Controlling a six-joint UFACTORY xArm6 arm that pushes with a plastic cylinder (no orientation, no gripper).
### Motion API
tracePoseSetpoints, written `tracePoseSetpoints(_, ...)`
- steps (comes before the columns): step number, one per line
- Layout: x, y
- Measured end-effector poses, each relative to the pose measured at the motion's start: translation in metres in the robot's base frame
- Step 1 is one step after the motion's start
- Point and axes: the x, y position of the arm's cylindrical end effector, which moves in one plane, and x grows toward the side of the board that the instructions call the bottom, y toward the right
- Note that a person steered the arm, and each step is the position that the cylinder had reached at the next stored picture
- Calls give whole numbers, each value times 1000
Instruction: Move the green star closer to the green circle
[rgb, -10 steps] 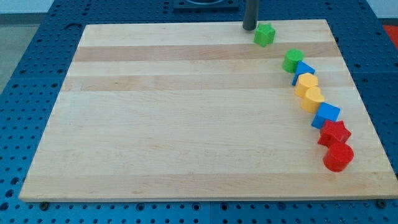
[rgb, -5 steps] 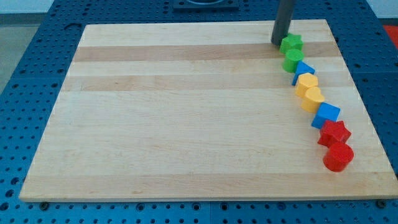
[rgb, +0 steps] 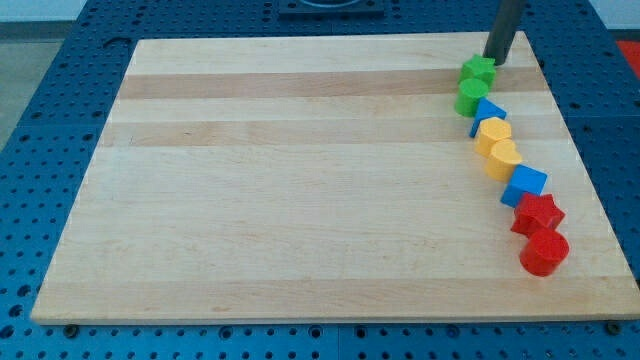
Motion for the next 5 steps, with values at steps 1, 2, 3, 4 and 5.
tracePoseSetpoints(1, 4, 0)
tracePoseSetpoints(2, 17, 0)
tracePoseSetpoints(3, 32, 0)
tracePoseSetpoints(4, 33, 0)
tracePoseSetpoints(5, 33, 0)
